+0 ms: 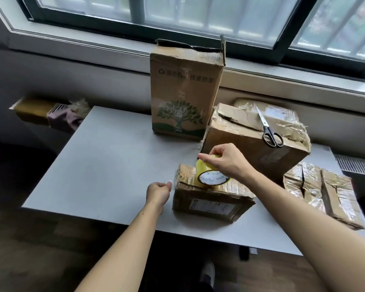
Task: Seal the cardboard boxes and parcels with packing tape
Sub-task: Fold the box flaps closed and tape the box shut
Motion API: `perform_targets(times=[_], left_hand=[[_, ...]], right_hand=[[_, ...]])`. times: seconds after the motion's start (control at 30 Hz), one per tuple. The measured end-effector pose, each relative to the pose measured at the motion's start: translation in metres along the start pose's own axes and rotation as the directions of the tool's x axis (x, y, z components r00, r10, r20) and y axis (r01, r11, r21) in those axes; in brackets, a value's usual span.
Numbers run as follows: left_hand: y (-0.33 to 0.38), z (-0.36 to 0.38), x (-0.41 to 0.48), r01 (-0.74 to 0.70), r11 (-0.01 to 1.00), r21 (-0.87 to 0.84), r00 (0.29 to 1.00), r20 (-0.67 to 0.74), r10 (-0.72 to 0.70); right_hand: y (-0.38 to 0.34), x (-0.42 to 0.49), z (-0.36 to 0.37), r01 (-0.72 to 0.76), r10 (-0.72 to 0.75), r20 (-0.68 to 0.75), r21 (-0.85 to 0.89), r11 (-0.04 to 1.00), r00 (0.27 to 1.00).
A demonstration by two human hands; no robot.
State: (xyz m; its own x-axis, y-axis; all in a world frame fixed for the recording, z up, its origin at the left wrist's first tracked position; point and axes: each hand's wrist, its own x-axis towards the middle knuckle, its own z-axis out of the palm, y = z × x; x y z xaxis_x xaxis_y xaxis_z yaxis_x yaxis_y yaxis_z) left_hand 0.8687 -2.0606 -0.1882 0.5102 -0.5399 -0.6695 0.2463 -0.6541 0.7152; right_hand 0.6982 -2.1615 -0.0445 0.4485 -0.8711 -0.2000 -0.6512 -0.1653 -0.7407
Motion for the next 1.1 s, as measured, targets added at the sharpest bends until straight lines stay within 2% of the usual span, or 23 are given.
perform_targets(times=[0.33,0.5,0.57,0.67,0.73,0.8,0.93,1.0,1.1], left_hand=[[-0.009,0.018,0.003,0.127,0.991,0.045,0.984,0.117,-0.131],[-0.024,0.019,-0.006,0.195,0.976,0.095,0.962,0.175,-0.209],[-0.017,0.016,-0.003,0.132,0.987,0.095,0.98,0.136,-0.145],[0.012,0.008,-0.002,-0.074,0.989,0.13,0.997,0.007,0.074],[0.037,0.009,-0.014,-0.167,0.971,0.168,0.986,0.014,0.167],[0.055,0.014,-0.028,-0.165,0.945,0.283,0.985,0.096,0.144],[0.064,0.018,-0.039,-0.211,0.793,0.572,0.971,0.214,0.104],[0.065,0.02,-0.042,-0.242,0.748,0.618,0.962,0.256,0.1],[0.071,0.028,-0.05,-0.274,0.75,0.602,0.957,0.245,0.153]], right_hand=[[0.019,-0.01,0.003,-0.12,0.116,0.036,0.138,0.983,0.993],[0.028,-0.016,-0.001,-0.125,0.118,0.049,0.164,0.978,0.992],[0.03,-0.017,-0.002,-0.126,0.117,0.058,0.169,0.978,0.991],[0.031,-0.015,-0.001,-0.126,0.117,0.06,0.184,0.975,0.991],[0.031,-0.014,-0.001,-0.127,0.118,0.056,0.193,0.973,0.991],[0.032,-0.015,-0.001,-0.123,0.115,0.052,0.197,0.973,0.992],[0.033,-0.015,0.001,-0.109,0.107,0.019,0.177,0.978,0.994],[0.031,-0.014,0.002,-0.114,0.114,0.01,0.18,0.977,0.993],[0.029,-0.016,0.005,-0.086,0.082,0.031,0.221,0.971,0.996]])
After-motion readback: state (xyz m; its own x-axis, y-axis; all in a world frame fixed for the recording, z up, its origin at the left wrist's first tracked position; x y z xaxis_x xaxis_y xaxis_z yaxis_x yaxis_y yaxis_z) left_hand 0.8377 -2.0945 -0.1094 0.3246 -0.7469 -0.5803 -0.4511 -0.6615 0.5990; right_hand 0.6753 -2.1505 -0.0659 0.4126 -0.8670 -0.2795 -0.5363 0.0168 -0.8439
